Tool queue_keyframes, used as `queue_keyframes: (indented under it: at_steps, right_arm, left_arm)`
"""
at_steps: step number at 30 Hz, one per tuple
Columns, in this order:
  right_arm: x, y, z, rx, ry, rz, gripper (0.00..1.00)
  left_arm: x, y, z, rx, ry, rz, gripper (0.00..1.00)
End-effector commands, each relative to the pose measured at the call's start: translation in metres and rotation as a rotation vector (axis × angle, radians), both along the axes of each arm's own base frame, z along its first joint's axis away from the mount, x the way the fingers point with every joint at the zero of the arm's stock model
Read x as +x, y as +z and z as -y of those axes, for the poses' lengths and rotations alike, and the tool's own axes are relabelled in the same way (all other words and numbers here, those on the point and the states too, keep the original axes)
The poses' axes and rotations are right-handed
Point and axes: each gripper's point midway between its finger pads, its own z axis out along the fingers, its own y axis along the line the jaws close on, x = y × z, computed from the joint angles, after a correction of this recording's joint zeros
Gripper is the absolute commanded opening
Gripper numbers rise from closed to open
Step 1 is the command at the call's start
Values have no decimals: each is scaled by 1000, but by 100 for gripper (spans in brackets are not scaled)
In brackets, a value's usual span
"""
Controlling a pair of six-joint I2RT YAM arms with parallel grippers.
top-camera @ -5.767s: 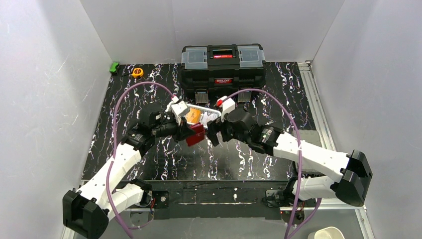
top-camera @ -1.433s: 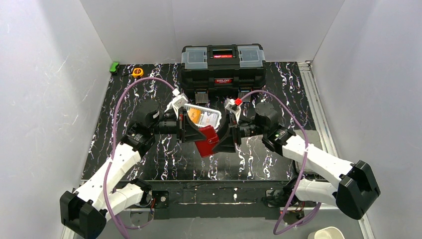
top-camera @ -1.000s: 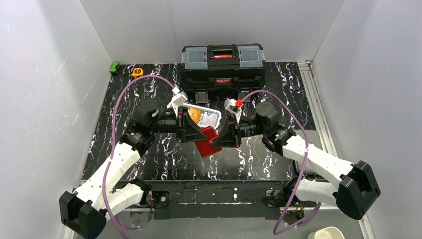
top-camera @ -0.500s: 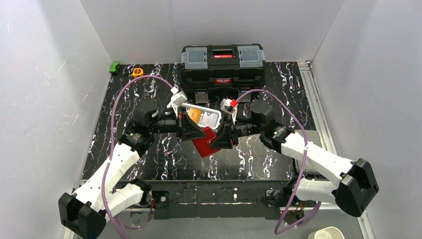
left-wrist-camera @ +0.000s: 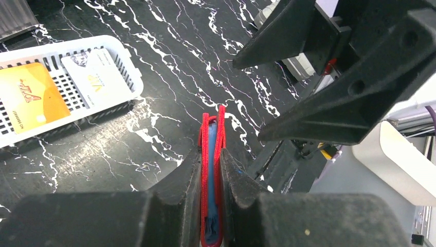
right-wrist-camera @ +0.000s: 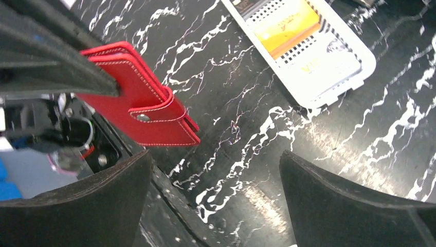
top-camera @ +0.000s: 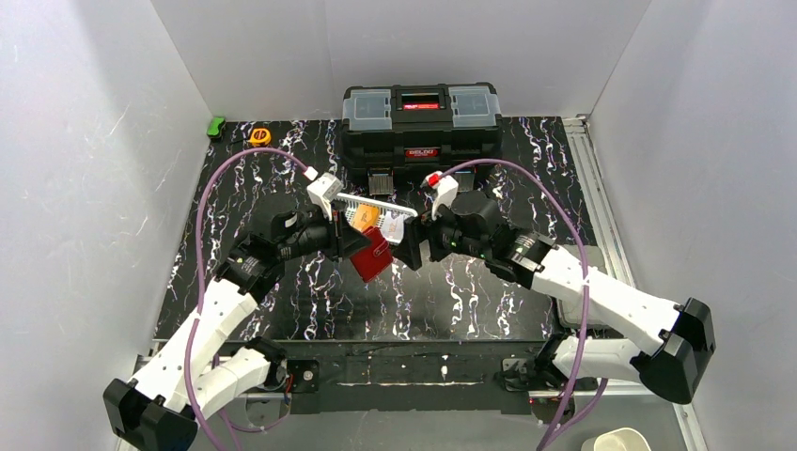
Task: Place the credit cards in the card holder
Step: Open the card holder at the center of the board.
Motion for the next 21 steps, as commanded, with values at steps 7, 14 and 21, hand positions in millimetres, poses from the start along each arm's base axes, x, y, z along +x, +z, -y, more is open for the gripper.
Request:
queue_keyframes:
  at_steps: [7, 14, 21]
  right_arm:
    - [12, 10, 3, 144, -143, -99, 74]
    - [-10, 16, -36, 142, 29, -112, 71]
    - [-12, 28, -62, 243, 114, -120, 75]
  left_arm:
    - [12, -3, -9, 21, 72, 76, 0]
    - [24, -6, -5, -5, 113, 56, 0]
    - [21, -5, 1, -37, 89, 29, 0]
